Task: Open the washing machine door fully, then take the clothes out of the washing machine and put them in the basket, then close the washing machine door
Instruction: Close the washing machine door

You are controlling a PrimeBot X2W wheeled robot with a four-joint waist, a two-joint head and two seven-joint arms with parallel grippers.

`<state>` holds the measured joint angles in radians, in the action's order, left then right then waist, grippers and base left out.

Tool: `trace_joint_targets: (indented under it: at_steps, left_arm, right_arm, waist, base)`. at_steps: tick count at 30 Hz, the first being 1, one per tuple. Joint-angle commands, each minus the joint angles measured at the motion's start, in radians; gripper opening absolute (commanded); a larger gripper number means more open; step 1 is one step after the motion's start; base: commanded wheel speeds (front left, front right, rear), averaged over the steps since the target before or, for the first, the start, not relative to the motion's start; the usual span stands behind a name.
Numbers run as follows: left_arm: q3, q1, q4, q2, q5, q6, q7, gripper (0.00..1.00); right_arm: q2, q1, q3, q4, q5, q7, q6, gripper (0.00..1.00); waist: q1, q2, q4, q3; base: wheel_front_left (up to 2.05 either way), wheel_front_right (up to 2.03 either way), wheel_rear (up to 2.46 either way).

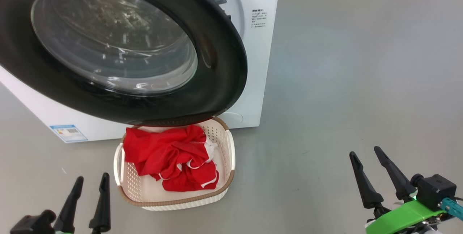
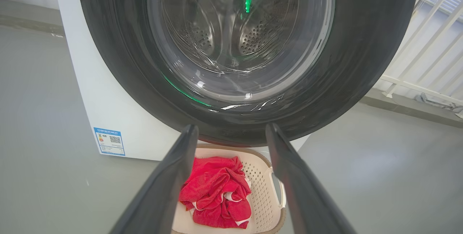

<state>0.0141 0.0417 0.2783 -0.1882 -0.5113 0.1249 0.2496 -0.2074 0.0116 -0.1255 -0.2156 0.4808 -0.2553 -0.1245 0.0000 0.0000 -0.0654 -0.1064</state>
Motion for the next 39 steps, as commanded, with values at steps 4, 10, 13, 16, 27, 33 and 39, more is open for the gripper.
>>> trace_joint_targets:
  at_steps: [4,10,13,16,27,33,39]
  left_arm:
    - [0.063,-0.011,-0.039,0.015,0.082,0.006,0.012,1.00]
    - [0.095,-0.033,-0.060,0.050,0.170,0.006,0.012,1.00]
    - [0.109,-0.045,-0.070,0.064,0.202,0.006,0.012,1.00]
    - [0.114,-0.059,-0.076,0.075,0.228,0.006,0.012,1.00]
    - [0.127,-0.082,-0.065,0.102,0.282,0.006,0.012,1.00]
    - [0.131,-0.081,-0.066,0.106,0.292,0.006,0.012,1.00]
    - [0.132,-0.081,-0.070,0.108,0.298,0.006,0.012,1.00]
  right_arm:
    - [-0.018,-0.008,-0.007,0.024,-0.008,-0.006,-0.006,1.00]
    - [-0.020,-0.020,0.000,0.028,-0.010,-0.006,-0.006,1.00]
    - [-0.019,-0.026,0.004,0.028,-0.012,-0.006,-0.006,1.00]
    - [-0.018,-0.032,0.007,0.029,-0.013,-0.006,-0.006,1.00]
    - [-0.008,-0.045,0.013,0.030,-0.014,-0.006,-0.006,1.00]
    - [-0.007,-0.047,0.016,0.031,-0.016,-0.006,-0.006,1.00]
    - [-0.007,-0.045,0.017,0.031,-0.016,-0.006,-0.006,1.00]
  waist:
    - [0.0000,0.0000,-0.004,0.012]
    - [0.0000,0.0000,-0.006,0.022]
    - [0.0000,0.0000,-0.007,0.029]
    - [0.0000,0.0000,-0.006,0.035]
    - [0.0000,0.0000,-0.002,0.044]
    - [0.0000,0.0000,0.002,0.046]
    - [0.0000,0.0000,0.005,0.047]
  base:
    - [0.00,0.00,0.00]
    - [0.00,0.00,0.00]
    - [0.00,0.00,0.00]
    - [0.00,0.00,0.00]
    - [0.00,0.00,0.00]
    - [0.00,0.00,0.00]
    - [0.00,0.00,0.00]
